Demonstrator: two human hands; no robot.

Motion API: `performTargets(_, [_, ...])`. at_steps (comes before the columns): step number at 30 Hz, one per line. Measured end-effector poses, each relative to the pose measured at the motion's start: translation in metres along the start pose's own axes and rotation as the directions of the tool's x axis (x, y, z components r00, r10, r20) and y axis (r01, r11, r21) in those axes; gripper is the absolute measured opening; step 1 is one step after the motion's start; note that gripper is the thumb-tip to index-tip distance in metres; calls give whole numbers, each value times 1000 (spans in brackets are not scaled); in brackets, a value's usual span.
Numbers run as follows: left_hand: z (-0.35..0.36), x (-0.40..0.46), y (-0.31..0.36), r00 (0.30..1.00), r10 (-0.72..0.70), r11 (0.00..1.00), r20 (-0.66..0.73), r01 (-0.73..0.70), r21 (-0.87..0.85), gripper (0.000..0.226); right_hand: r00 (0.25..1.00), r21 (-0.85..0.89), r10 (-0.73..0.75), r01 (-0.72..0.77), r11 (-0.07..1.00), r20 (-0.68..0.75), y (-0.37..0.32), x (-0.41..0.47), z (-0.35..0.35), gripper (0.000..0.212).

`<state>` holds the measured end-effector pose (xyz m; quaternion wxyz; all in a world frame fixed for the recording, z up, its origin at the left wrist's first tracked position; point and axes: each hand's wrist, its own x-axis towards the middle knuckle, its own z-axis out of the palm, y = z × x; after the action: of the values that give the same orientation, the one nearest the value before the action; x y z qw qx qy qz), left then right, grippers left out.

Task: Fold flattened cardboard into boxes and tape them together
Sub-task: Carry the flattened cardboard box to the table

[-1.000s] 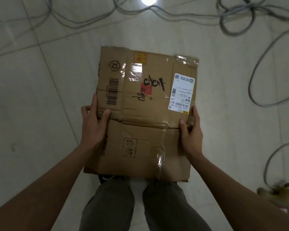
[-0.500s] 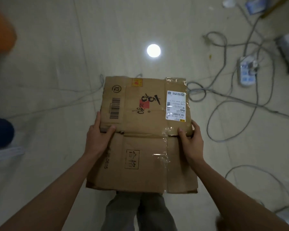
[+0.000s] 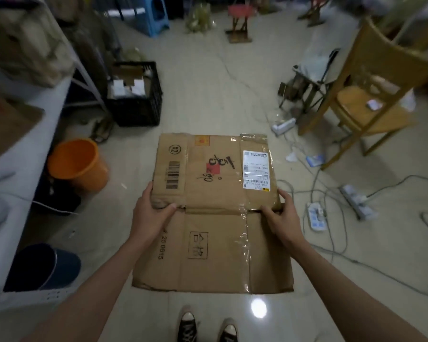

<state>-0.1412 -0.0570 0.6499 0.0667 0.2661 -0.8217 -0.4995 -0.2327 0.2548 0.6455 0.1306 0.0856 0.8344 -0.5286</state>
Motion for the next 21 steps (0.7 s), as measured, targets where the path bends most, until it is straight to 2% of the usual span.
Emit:
performTargets(7, [-59,9,122,989,125,992,-82,-126,2,77,987,7,-161,161,987,-17,-128,-1,-51,67])
performTargets(13, [-94,36,192,983,143,989,-116,-145,-1,80,956,-12,-289,289,957,-40,-216,15,-71,70])
performTargets(18, [-119,83,237,978,188,982,-96,-184,44,72,946,-52,-322,320,946,-40,-278,46,-73,66])
performTargets(21, [-134,124,256,975,209,978,-68,-207,36,67,946,-14,-322,322,947,-41,-314,73,-65,65])
